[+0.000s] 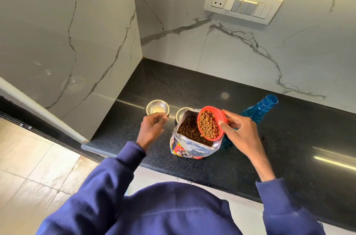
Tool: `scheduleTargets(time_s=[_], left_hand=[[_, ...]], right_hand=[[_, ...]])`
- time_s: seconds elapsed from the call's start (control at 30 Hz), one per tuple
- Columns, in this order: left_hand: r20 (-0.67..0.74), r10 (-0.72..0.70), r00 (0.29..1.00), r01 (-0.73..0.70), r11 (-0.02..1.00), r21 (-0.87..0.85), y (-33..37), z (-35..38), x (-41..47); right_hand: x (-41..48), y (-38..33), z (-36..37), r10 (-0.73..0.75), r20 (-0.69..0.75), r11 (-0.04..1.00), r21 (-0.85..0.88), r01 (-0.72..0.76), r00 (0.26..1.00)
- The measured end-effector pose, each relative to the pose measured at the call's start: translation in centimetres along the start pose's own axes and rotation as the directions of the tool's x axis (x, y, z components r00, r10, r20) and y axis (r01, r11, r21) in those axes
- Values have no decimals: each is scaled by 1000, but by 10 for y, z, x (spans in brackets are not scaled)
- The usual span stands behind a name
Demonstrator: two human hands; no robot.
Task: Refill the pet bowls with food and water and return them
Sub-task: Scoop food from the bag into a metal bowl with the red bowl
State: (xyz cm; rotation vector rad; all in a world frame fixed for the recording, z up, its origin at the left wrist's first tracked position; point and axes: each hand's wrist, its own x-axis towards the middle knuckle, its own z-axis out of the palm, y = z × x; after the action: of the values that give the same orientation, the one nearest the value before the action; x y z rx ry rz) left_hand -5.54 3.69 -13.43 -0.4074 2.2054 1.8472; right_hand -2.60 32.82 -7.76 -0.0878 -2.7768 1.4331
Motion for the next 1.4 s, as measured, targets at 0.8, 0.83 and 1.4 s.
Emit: scheduleTargets(time_s=[0.8, 0.83, 1.4], left_hand=[[-261, -435, 862, 360, 887, -290, -38, -20, 103], [-244, -434, 867, 349, 880, -323, -35, -23, 101], [142, 61, 988, 27, 835, -550, 47, -52, -29]], right_hand=[[1, 0, 2, 478, 90, 551, 744, -378, 874], [0, -1, 2, 473, 103, 538, 753, -379, 875], [29, -88, 5, 165, 82, 760, 624, -180, 983]])
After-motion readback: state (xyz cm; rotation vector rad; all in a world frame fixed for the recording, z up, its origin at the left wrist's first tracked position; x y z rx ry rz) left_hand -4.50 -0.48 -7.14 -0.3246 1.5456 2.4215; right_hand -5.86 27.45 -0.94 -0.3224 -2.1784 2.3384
